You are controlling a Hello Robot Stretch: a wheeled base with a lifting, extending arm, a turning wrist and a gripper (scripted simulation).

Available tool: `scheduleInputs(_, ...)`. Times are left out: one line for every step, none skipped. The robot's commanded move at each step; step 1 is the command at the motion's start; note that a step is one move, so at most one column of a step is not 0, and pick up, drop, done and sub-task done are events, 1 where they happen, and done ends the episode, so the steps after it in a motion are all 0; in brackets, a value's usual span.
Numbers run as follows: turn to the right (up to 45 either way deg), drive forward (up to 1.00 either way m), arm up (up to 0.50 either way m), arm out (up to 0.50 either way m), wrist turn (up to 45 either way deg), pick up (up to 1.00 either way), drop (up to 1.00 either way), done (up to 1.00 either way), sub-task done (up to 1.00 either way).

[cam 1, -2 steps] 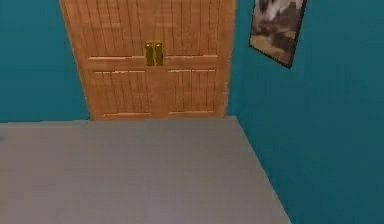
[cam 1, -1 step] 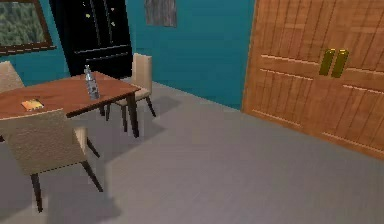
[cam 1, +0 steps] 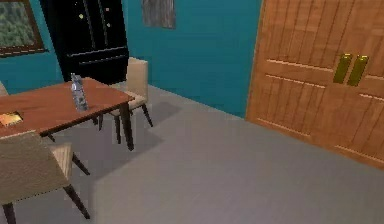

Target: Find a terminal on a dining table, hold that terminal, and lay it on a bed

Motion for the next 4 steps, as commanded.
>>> scheduleInputs(-45.0, 0.00, 0.00, 0.00, 0.0, 0.00, 0.00, 0.00, 0.00)
scheduleInputs(0.0, 0.85, 0.00, 0.00, 0.0, 0.00, 0.00, 0.00, 0.00)
scheduleInputs(45.0, 0.00, 0.00, 0.00, 0.0, 0.00, 0.00, 0.00, 0.00)
scheduleInputs(45.0, 0.00, 0.00, 0.00, 0.0, 0.00, 0.00, 0.00, 0.00)
